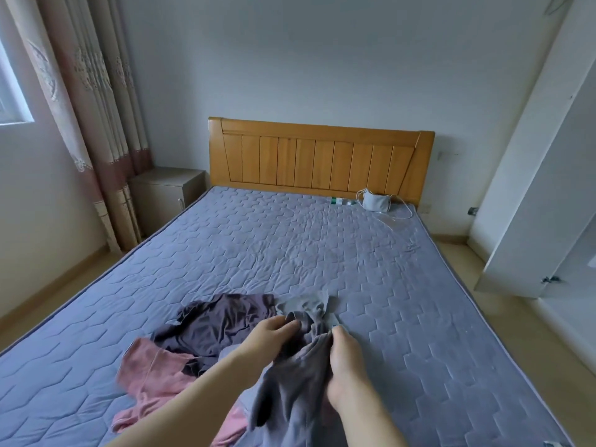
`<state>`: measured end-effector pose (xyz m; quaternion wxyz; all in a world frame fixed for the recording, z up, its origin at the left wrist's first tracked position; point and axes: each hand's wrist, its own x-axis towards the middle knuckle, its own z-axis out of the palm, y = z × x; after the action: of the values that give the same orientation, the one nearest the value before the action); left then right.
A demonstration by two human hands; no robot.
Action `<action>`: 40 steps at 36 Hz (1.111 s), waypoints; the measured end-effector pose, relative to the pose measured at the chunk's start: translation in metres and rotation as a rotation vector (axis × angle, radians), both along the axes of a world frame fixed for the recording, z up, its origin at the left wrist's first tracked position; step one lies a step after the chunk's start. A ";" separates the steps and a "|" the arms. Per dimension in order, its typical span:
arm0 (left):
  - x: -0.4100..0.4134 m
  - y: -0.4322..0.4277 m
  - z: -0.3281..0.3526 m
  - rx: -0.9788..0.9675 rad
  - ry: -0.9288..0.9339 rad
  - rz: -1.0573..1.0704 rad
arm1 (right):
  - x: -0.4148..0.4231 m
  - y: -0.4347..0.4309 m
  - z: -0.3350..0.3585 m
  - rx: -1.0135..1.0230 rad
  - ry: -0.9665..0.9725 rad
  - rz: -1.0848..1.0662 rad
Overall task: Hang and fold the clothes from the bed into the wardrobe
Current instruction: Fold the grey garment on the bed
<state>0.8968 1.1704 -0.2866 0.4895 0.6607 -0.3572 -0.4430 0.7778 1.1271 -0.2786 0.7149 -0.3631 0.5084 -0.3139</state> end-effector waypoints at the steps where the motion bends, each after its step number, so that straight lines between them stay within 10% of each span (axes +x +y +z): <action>1: 0.003 -0.002 0.003 -0.001 -0.010 0.031 | -0.002 -0.002 0.004 -0.021 0.012 -0.011; 10: 0.021 -0.035 0.138 -0.358 -0.446 0.185 | 0.018 -0.037 0.122 -0.323 -0.032 0.008; 17: 0.021 -0.031 0.254 -0.701 -0.585 0.304 | 0.013 -0.039 0.231 -0.925 -0.104 0.069; 23: 0.016 -0.028 0.233 -0.506 -0.590 0.125 | -0.005 -0.036 0.199 -0.920 0.169 0.324; 34: 0.027 -0.027 0.136 -0.088 -0.811 -0.255 | -0.007 -0.040 0.150 -0.635 0.215 0.009; 40: 0.036 -0.026 0.101 0.042 -1.006 -0.127 | -0.004 -0.035 0.145 -0.635 0.196 -0.061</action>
<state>0.9332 1.1440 -0.1855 0.2156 0.7789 -0.5794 -0.1055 0.7739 1.0924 -0.1336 0.5039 -0.5809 0.4623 -0.4415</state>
